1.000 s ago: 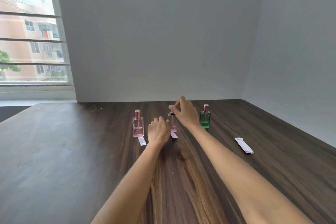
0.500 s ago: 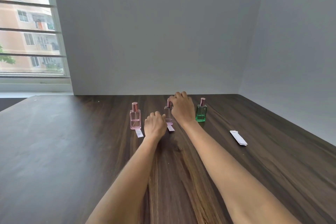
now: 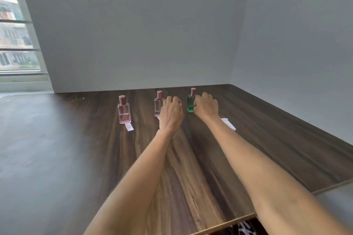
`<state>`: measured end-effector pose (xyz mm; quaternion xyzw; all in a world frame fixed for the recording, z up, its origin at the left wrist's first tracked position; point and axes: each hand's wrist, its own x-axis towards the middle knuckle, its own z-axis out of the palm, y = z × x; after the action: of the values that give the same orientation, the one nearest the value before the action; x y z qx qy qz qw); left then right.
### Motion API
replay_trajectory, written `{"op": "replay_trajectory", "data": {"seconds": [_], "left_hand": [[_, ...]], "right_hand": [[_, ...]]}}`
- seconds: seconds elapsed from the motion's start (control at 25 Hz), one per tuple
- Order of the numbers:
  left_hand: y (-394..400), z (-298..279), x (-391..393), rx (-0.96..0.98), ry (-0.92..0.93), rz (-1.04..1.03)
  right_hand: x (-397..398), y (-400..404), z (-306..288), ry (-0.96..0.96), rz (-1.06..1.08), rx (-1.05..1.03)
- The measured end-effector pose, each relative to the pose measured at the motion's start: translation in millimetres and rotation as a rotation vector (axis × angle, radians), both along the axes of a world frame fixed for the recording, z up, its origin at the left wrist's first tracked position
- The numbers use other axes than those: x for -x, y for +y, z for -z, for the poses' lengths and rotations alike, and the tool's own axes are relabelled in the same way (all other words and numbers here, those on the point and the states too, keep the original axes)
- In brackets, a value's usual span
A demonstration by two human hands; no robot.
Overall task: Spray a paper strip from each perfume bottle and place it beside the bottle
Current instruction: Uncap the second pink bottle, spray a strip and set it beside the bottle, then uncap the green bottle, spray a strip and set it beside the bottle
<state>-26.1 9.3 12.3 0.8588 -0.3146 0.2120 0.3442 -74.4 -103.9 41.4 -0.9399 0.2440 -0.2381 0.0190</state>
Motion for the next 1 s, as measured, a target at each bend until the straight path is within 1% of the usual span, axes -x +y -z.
{"op": "replay_trajectory", "data": {"seconds": [0.08,0.16,0.28,0.36,0.44,0.52,0.64,0.76,0.88,1.0], "left_hand": [[-21.2,1.7,12.5,-0.017,0.046,0.049],[-41.3,3.8,23.7,-0.042,0.125,0.101],[-66.6,9.0,36.8,-0.067,0.215,0.177],[-79.8,13.6,44.3,-0.061,0.277,0.202],[-89.9,16.9,48.4,-0.04,0.346,0.205],[-98.4,18.2,49.9,-0.004,0.456,0.194],[-109.3,15.2,46.1,0.162,0.725,0.196],[-112.3,4.7,44.2,0.309,0.92,0.188],[-119.1,8.5,39.0,0.421,1.038,0.276],[-122.5,15.3,39.2,0.544,1.05,0.311]], "right_hand": [[23.3,-27.9,1.2,0.104,0.144,-0.104],[41.7,-53.5,2.8,0.205,0.235,-0.204],[59.0,-81.9,5.9,0.319,0.269,-0.407],[66.6,-92.8,8.9,0.359,0.268,-0.517],[69.1,-100.9,12.8,0.337,0.265,-0.597],[68.1,-106.7,15.1,0.266,0.26,-0.722],[68.9,-112.4,17.1,0.089,0.212,-0.951],[77.4,-112.0,15.1,-0.078,0.105,-1.138],[83.1,-114.1,14.9,-0.083,0.029,-1.21],[82.9,-116.5,16.0,-0.061,0.012,-1.21]]}}
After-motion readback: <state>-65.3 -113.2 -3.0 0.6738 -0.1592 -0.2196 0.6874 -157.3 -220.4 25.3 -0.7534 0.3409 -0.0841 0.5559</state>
